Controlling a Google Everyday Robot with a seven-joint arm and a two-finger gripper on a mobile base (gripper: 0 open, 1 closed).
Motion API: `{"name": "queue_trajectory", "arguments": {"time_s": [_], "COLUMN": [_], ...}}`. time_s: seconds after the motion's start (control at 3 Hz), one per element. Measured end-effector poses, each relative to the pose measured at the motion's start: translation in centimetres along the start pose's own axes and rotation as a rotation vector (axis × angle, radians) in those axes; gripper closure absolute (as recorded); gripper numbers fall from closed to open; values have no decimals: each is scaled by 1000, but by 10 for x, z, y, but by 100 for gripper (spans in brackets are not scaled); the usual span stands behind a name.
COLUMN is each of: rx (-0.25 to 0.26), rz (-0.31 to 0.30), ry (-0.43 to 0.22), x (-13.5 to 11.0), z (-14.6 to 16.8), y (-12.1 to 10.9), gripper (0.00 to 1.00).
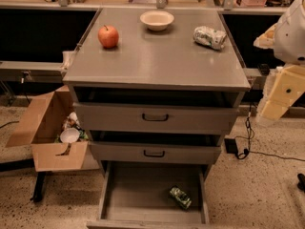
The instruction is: Pick green can from bottom drawer and place on counter
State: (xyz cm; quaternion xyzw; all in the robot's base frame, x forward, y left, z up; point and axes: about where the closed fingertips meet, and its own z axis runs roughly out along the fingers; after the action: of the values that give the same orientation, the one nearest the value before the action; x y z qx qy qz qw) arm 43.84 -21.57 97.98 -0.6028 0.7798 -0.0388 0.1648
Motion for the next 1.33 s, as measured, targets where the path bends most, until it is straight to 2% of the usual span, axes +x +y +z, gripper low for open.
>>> {"name": "queue_trajectory", "arguments": {"time_s": [0.33, 0.67, 1.33], "rx": [0, -42, -162], "rz": [0, 5, 53], "ry": [0, -13, -135], "x": [0, 1, -11], "z": [0, 34, 172], "y": [0, 16, 87], "gripper": [0, 0, 0]}}
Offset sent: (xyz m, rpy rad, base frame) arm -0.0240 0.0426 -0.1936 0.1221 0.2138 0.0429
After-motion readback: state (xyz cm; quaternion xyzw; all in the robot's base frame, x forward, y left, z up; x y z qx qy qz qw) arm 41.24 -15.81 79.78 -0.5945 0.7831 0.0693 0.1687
